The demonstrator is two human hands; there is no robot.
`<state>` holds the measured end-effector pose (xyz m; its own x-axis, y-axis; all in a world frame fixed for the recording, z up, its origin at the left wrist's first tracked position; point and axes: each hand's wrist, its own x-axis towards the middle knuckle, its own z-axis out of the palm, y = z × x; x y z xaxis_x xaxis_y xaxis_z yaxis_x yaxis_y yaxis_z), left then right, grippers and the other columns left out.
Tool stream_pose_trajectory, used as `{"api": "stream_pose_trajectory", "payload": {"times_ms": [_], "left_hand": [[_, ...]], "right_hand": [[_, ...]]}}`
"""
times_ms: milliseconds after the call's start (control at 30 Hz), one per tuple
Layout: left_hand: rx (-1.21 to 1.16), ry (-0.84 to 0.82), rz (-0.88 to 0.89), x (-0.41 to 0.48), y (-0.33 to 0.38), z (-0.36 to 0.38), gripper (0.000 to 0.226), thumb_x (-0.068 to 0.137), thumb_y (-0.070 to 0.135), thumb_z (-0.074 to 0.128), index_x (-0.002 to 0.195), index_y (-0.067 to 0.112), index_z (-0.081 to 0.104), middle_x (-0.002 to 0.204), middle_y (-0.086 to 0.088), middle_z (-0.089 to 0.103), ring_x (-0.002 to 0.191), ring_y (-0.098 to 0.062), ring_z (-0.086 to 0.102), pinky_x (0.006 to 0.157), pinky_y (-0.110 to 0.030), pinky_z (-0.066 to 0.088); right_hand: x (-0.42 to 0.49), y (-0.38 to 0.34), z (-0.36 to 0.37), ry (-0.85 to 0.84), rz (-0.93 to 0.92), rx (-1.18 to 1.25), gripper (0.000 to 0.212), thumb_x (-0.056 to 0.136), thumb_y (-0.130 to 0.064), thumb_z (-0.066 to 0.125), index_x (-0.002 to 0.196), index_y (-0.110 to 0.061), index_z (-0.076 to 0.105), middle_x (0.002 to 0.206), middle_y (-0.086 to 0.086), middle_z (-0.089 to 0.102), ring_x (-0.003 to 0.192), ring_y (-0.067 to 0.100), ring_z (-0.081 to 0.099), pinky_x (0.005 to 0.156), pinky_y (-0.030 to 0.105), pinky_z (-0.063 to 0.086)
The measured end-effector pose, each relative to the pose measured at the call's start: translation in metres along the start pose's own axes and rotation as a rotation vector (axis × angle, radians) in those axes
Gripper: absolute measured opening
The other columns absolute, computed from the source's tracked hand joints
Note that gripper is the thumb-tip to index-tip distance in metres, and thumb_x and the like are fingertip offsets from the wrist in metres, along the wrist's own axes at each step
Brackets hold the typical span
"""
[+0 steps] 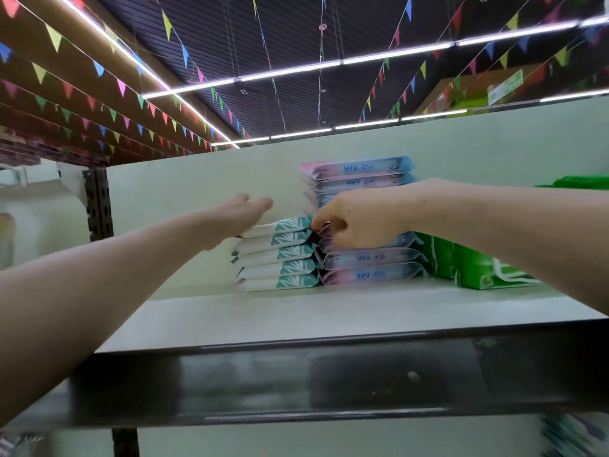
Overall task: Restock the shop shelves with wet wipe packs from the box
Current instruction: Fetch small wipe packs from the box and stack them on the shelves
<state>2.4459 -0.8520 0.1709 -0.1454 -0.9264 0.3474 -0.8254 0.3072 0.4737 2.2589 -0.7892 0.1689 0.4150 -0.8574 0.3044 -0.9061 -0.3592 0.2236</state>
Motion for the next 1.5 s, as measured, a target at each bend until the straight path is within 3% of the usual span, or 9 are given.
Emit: {"api": "stream_pose_trajectory", "payload": {"times_ms": [300, 433, 500, 633, 700, 1167, 1233, 1333, 1500], "left_hand": [[0.427, -0.217, 0.145, -0.011, 0.037, 0.029, 0.057, 0.104, 0.042, 0.033, 0.152, 0.012, 0.025, 0.154, -0.009, 0.033, 0.140, -0.025, 0.032, 0.112, -0.032, 0.025], [0.561, 0.105, 0.226, -0.016, 0.056, 0.025, 0.032, 0.097, 0.041, 0.047, 0.104, 0.013, 0.059, 0.103, -0.006, 0.059, 0.092, -0.023, 0.055, 0.085, -0.032, 0.044], [0.621, 0.397, 0.357, -0.021, 0.068, 0.027, 0.029, 0.091, 0.043, 0.054, 0.084, 0.016, 0.047, 0.089, -0.003, 0.051, 0.079, -0.019, 0.047, 0.079, -0.034, 0.041], [0.817, 0.395, 0.506, -0.019, 0.086, 0.047, 0.090, 0.079, 0.062, 0.064, 0.146, 0.022, 0.021, 0.148, -0.015, 0.025, 0.137, -0.032, 0.026, 0.111, -0.055, 0.023], [0.898, 0.333, 0.485, -0.012, 0.088, 0.059, 0.105, 0.078, 0.067, 0.061, 0.153, 0.027, -0.001, 0.159, -0.013, 0.002, 0.146, -0.034, 0.006, 0.113, -0.061, 0.011], [0.630, 0.131, 0.628, -0.070, 0.197, 0.103, 0.085, 0.087, 0.072, 0.042, 0.153, 0.023, 0.019, 0.150, -0.003, 0.037, 0.133, -0.024, 0.040, 0.112, -0.054, 0.026], [0.682, 0.069, 0.593, -0.073, 0.210, 0.112, 0.068, 0.089, 0.070, 0.041, 0.140, 0.025, 0.042, 0.123, 0.005, 0.059, 0.112, -0.020, 0.054, 0.108, -0.053, 0.031], [0.708, 0.032, 0.528, -0.075, 0.220, 0.118, 0.046, 0.091, 0.063, 0.045, 0.112, 0.024, 0.060, 0.079, 0.010, 0.055, 0.080, -0.015, 0.052, 0.096, -0.046, 0.041], [0.671, -0.037, 0.470, -0.087, 0.237, 0.111, 0.055, 0.092, 0.051, 0.053, 0.134, 0.015, 0.052, 0.118, -0.002, 0.060, 0.107, -0.024, 0.056, 0.088, -0.036, 0.046]], "right_hand": [[-0.002, -0.003, 0.006, -0.084, 0.031, -0.192, 0.037, 0.095, -0.012, 0.040, 0.130, -0.020, 0.052, 0.103, 0.000, 0.058, 0.092, 0.024, 0.060, 0.077, 0.034, 0.050], [-0.021, 0.009, -0.007, -0.088, 0.088, -0.154, 0.049, 0.095, -0.011, 0.040, 0.140, -0.029, 0.046, 0.128, -0.002, 0.053, 0.106, 0.020, 0.055, 0.090, 0.030, 0.047], [-0.028, 0.018, -0.011, -0.104, 0.130, -0.163, 0.046, 0.096, -0.014, 0.041, 0.139, -0.028, 0.047, 0.134, -0.003, 0.051, 0.116, 0.019, 0.052, 0.098, 0.029, 0.042], [-0.031, 0.033, -0.011, -0.085, 0.205, -0.215, 0.047, 0.096, -0.016, 0.043, 0.141, -0.027, 0.044, 0.135, 0.000, 0.052, 0.119, 0.022, 0.052, 0.104, 0.036, 0.043], [-0.028, 0.035, -0.006, -0.104, 0.205, -0.243, 0.046, 0.095, -0.015, 0.044, 0.140, -0.024, 0.045, 0.131, 0.003, 0.054, 0.115, 0.024, 0.054, 0.100, 0.037, 0.045], [-0.150, 0.115, -0.030, -0.050, 0.326, -0.134, 0.073, 0.080, -0.048, 0.069, 0.143, -0.024, 0.040, 0.141, -0.003, 0.045, 0.124, 0.018, 0.048, 0.106, 0.033, 0.036], [-0.154, 0.128, -0.019, -0.059, 0.321, -0.112, 0.060, 0.080, -0.045, 0.070, 0.133, -0.023, 0.051, 0.125, -0.002, 0.058, 0.111, 0.019, 0.056, 0.102, 0.038, 0.043], [-0.154, 0.135, -0.011, -0.022, 0.275, -0.110, 0.042, 0.080, -0.044, 0.071, 0.115, -0.022, 0.061, 0.100, -0.003, 0.064, 0.092, 0.019, 0.060, 0.090, 0.041, 0.049], [-0.173, 0.138, -0.030, 0.030, 0.271, -0.039, 0.050, 0.086, -0.041, 0.066, 0.132, -0.026, 0.053, 0.124, -0.004, 0.059, 0.111, 0.018, 0.056, 0.096, 0.030, 0.040]]}}
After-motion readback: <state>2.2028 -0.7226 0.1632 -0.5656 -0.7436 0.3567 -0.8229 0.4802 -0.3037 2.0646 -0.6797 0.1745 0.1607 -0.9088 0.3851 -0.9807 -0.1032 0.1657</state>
